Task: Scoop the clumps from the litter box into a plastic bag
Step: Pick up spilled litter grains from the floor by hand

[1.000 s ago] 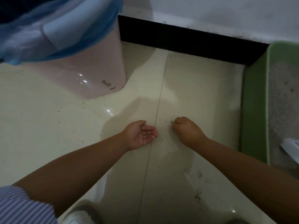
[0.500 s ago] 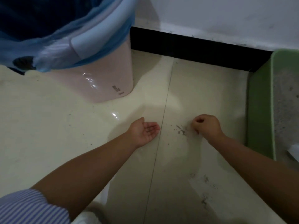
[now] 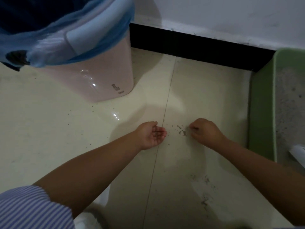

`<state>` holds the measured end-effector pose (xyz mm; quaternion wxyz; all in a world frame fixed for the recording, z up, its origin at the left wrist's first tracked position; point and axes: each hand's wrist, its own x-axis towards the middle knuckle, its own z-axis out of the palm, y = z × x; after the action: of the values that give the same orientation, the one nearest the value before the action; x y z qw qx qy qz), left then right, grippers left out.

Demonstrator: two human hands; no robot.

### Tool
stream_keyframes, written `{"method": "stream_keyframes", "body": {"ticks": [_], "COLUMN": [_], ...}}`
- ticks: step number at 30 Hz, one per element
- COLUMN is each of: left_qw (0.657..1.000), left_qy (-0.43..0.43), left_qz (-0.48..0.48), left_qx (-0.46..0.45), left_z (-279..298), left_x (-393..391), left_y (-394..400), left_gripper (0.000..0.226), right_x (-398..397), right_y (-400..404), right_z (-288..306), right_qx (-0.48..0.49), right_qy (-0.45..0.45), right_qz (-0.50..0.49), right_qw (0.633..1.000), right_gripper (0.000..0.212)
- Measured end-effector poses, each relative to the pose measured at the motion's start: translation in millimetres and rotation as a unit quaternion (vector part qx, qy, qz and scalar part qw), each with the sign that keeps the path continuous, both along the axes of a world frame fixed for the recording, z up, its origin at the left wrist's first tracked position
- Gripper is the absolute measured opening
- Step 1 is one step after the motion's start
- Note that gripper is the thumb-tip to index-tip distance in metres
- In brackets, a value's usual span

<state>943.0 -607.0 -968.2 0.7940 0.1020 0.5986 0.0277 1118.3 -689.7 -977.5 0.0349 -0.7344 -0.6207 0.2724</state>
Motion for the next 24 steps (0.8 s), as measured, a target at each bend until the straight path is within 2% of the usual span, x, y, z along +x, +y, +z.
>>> {"method": "stream_keyframes", "body": {"ticks": [4,6,9,11,12,13,17,19,21,24], "left_qw": [1.000,1.000,0.999,0.999,0.999,0.999,1.000,1.000,1.000,0.999], "left_qy": [0.003,0.002,0.004,0.004,0.002,0.000,0.000,-0.002,-0.003,-0.003], "left_qz": [-0.006,-0.020,-0.039,-0.043,-0.043,-0.042,-0.021,-0.002,0.012,0.035], "left_qx": [0.007,0.005,0.001,-0.004,-0.006,-0.008,-0.004,0.001,0.006,0.005], "left_z": [-2.1,-3.8,-6.0,-7.5,-8.1,-8.0,-4.7,-2.3,-1.5,-2.2], "left_x": [-6.9,-12.7,-21.0,-24.4,-25.4,-25.6,-24.1,-22.5,-21.3,-20.0], "left_y": [2.0,0.6,-4.3,-8.7,-10.7,-12.5,-14.1,-13.2,-11.9,-10.5], "left_gripper": [0.045,0.045,0.046,0.047,0.048,0.048,0.050,0.052,0.053,0.053], "right_x": [-9.4,-15.2,-12.4,-14.7,-13.5,-9.2,-22.2,-23.6,-25.6,-21.6], "right_y": [-3.9,0.7,9.7,11.2,9.9,7.6,13.9,16.9,16.7,16.7], "right_z": [-24.3,-22.9,-15.3,-9.5,-10.4,-19.1,-4.5,-5.6,-8.3,-7.8], "right_qx": [-0.006,0.020,-0.007,0.023,0.053,0.060,0.012,-0.058,-0.091,-0.028], "right_qy": [-0.005,-0.023,-0.035,-0.023,-0.053,-0.063,-0.123,-0.133,-0.097,-0.011], "right_qz": [0.120,0.127,0.080,0.131,0.165,0.157,0.171,0.122,0.059,-0.103], "right_qw": [0.993,0.991,0.996,0.991,0.984,0.984,0.977,0.982,0.989,0.994], "right_gripper": [0.020,0.016,0.018,0.012,0.010,0.013,0.004,0.021,0.019,0.030]}}
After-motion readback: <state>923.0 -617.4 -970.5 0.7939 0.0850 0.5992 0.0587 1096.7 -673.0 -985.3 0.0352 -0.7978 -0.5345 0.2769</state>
